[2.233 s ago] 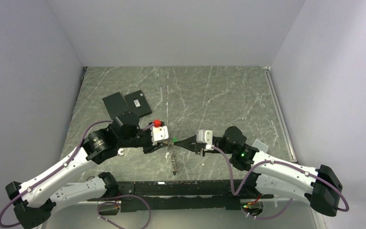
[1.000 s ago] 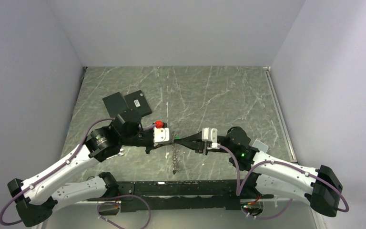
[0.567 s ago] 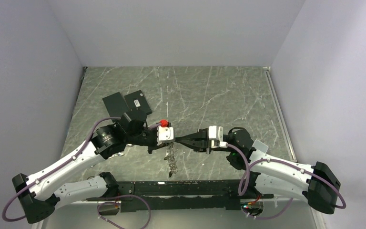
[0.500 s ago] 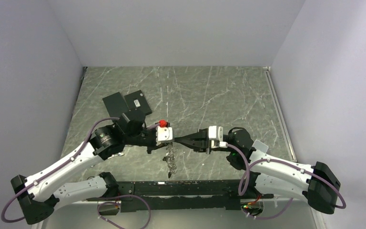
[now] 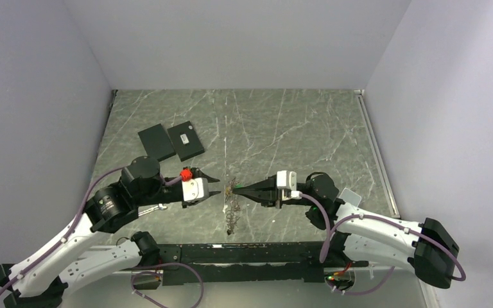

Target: Put the keys on the keyring

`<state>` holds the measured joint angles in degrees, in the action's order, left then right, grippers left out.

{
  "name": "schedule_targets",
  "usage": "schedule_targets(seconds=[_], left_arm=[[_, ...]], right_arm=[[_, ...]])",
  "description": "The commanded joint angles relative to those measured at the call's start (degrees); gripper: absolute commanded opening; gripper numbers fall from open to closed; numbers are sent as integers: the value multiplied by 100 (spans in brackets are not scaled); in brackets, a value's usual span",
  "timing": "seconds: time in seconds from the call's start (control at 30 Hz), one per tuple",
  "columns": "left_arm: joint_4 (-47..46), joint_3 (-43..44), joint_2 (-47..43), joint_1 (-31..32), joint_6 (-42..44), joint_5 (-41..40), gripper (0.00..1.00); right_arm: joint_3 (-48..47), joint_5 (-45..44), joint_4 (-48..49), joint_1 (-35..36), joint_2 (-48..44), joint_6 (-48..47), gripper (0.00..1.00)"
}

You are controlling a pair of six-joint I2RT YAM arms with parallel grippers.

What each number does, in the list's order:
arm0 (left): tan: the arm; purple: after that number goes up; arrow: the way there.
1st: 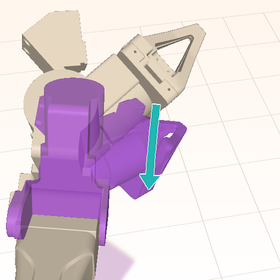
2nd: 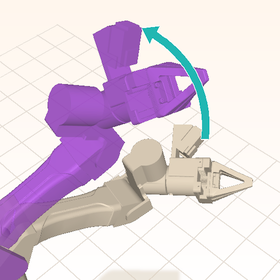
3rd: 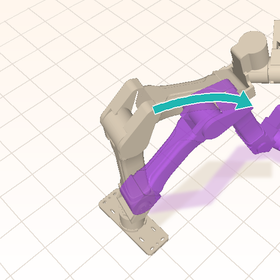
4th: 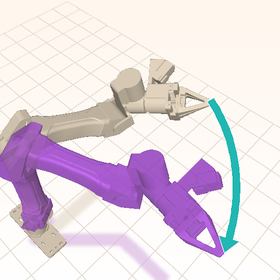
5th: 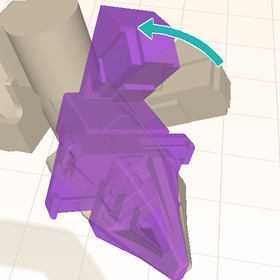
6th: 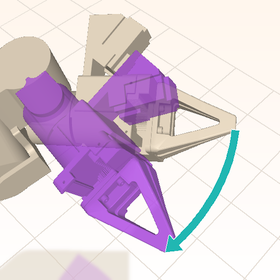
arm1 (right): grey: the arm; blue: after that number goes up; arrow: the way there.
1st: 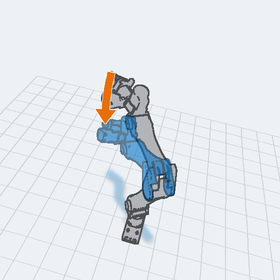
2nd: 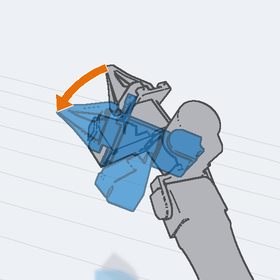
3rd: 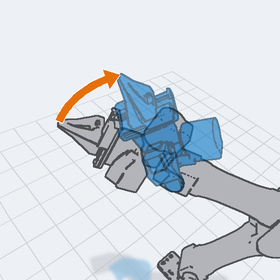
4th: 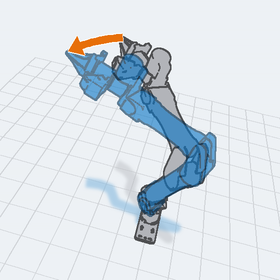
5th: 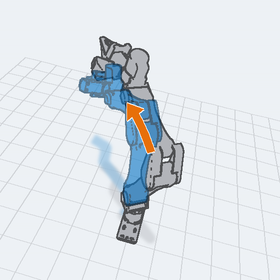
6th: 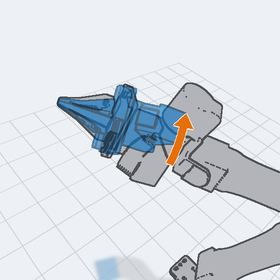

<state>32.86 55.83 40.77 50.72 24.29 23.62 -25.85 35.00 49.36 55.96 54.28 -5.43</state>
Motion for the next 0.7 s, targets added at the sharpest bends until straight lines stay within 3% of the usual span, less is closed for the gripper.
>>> schedule_targets(seconds=[0.0, 0.43, 0.67], left_arm=[[-994, -386, -99, 0, -68, 8, 38], [-1809, -872, -130, 2, -184, 526, 34], [-1265, -592, -274, 0, 33, 217, 39]], right_arm=[[-28, -128, 715, 2, -14, 160, 0], [-104, -162, 970, 2, 106, 289, 0], [-143, -141, 669, 2, 87, 129, 0]])
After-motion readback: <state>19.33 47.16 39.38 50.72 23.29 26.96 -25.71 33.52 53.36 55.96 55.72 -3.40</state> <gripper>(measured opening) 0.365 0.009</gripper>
